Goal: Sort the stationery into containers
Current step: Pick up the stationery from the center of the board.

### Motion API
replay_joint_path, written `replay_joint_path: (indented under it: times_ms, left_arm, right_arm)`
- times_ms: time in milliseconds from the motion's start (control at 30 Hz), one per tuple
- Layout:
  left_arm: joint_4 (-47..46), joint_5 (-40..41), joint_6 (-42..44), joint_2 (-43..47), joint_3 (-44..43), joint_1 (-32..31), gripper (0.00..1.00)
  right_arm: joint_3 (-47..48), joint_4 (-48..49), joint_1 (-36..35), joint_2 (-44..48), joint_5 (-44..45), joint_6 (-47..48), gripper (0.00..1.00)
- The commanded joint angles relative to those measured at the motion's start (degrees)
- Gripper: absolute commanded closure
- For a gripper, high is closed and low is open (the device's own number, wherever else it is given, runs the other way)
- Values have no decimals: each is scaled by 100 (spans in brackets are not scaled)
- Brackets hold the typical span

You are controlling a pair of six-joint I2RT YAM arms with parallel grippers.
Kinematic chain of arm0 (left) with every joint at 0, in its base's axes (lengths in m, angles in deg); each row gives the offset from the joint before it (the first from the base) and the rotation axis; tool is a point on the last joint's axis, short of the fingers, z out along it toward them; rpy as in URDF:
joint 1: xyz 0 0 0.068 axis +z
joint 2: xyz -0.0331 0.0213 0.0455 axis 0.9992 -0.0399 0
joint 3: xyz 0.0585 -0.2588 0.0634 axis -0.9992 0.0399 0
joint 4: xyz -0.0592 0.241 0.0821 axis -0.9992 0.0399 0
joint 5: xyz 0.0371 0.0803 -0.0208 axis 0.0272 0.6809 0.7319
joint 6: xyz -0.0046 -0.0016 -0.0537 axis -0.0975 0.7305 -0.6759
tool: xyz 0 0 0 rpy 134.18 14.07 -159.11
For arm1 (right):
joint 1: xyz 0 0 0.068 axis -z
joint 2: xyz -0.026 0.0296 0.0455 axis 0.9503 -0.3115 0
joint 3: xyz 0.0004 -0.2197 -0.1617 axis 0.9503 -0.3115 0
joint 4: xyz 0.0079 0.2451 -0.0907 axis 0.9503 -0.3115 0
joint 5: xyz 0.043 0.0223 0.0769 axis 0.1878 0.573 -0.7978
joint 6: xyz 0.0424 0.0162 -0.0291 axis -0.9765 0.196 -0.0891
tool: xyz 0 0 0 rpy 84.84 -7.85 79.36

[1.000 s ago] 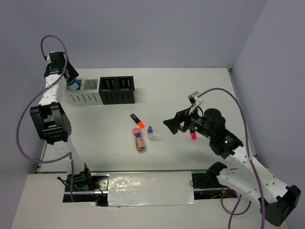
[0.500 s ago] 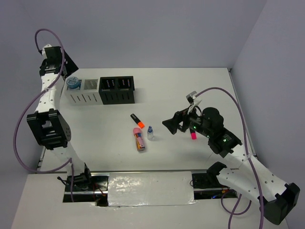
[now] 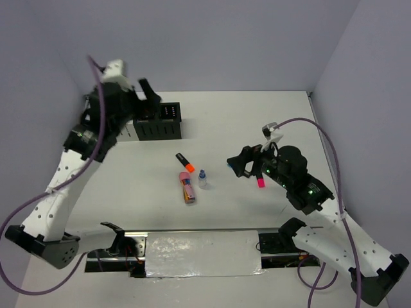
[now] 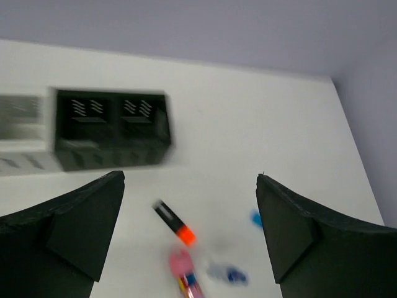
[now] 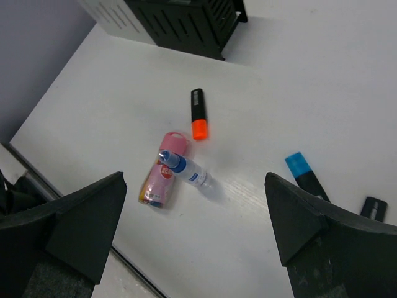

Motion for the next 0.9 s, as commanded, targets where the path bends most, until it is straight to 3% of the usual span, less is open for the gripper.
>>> replay_joint_path:
  times_ms: [0, 133, 333, 567, 867]
  left_arm:
    - [-394, 381, 195, 266, 885, -1436, 1]
    - [-1221, 644, 2, 435, 2054, -2600, 1]
    - [-1046, 1215, 63, -751, 1916, -3858, 1]
    - [-818, 1303, -16, -1391, 1819, -4088, 1]
    - [-536, 1173, -271, -2018, 1774, -4088, 11]
  right_arm:
    - [664, -836, -2, 466, 938, -188, 0]
    - [963, -1463, 16, 940, 1799, -373, 0]
    - [1157, -1919, 16, 1188, 1862, -233, 0]
    - [973, -1886, 16, 1232, 1564, -101, 0]
    - [955, -1815, 7, 1117, 1405, 5, 0]
